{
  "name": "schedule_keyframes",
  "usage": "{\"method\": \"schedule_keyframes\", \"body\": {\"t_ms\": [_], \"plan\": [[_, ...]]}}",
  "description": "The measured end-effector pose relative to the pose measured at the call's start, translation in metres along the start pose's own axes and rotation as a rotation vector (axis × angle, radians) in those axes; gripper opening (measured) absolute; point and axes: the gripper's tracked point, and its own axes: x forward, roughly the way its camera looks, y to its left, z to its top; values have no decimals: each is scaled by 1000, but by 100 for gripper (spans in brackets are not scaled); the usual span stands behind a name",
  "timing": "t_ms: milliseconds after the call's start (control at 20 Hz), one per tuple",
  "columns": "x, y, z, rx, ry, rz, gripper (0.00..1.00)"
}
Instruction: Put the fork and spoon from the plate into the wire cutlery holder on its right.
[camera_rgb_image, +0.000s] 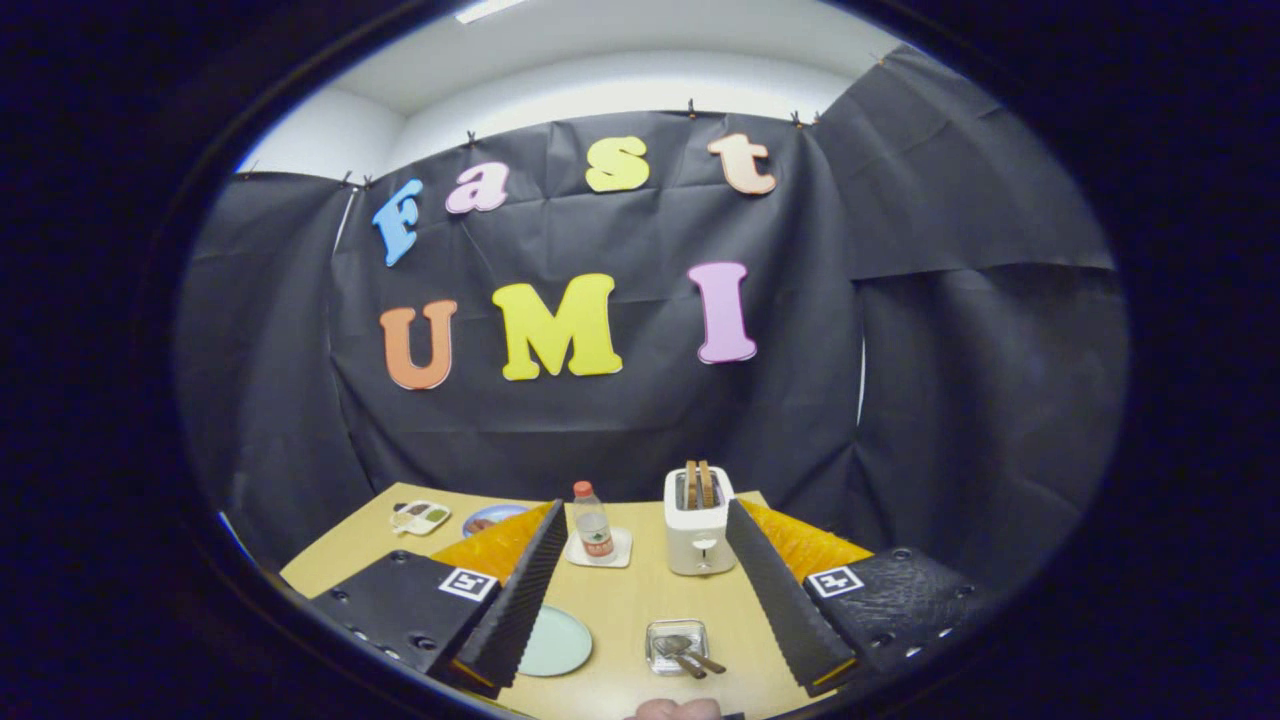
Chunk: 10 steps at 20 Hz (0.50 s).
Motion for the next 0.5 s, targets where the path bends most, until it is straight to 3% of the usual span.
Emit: {"method": "schedule_keyframes", "body": {"t_ms": [500], "plan": [[-33, -6, 0, 7, -100, -29, 96]]}}
